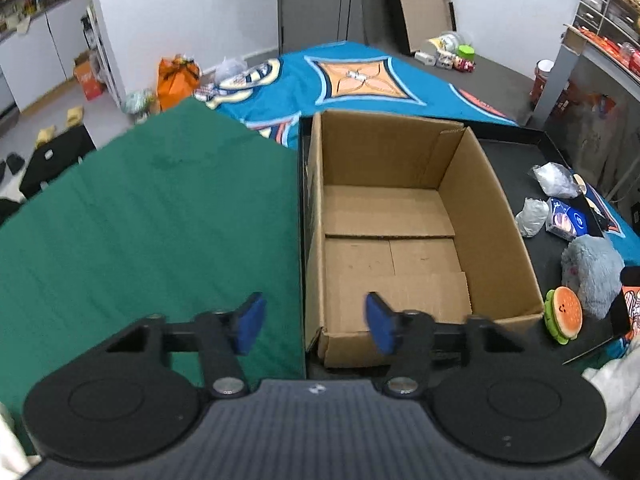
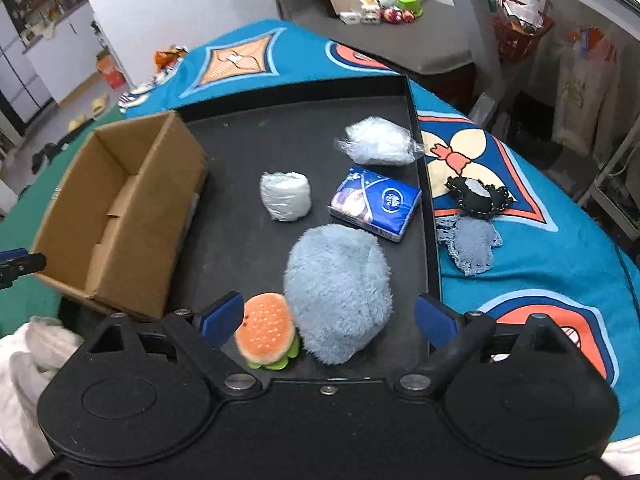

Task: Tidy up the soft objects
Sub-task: 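Reach the right tool to the fluffy light-blue plush and close on it, then carry the fluffy plush with the right tool into the cardboard box and release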

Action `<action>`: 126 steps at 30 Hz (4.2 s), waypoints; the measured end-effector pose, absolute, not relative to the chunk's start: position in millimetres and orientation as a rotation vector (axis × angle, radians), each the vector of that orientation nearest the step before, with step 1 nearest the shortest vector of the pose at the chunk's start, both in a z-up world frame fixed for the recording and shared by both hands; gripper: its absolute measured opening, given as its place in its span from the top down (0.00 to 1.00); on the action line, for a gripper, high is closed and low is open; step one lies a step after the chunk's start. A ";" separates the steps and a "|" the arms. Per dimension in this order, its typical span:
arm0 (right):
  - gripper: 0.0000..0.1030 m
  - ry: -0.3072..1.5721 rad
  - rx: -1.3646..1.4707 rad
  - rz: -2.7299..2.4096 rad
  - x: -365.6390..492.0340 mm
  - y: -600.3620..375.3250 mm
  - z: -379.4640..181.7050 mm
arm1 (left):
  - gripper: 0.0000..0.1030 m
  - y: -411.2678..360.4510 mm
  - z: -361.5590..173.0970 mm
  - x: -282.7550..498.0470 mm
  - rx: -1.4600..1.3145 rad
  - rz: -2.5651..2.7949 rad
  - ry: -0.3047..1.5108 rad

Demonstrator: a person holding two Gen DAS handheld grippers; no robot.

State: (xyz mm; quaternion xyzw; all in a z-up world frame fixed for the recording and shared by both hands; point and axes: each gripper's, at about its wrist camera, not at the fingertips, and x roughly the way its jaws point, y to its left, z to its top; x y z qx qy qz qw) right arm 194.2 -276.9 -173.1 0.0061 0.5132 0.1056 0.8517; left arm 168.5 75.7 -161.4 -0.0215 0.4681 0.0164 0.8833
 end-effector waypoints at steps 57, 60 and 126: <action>0.47 0.888 -0.084 0.268 200.1 -169.8 -121.4 | 0.90 66.4 -184.7 188.5 0.077 -0.066 1.021; 0.47 0.878 -0.082 0.286 201.5 -156.0 -119.0 | 0.90 64.2 -183.8 188.6 0.099 -0.083 1.009; 0.09 0.889 0.105 0.138 233.4 -299.2 -172.6 | 0.27 1.5 -182.5 218.3 0.269 0.012 1.104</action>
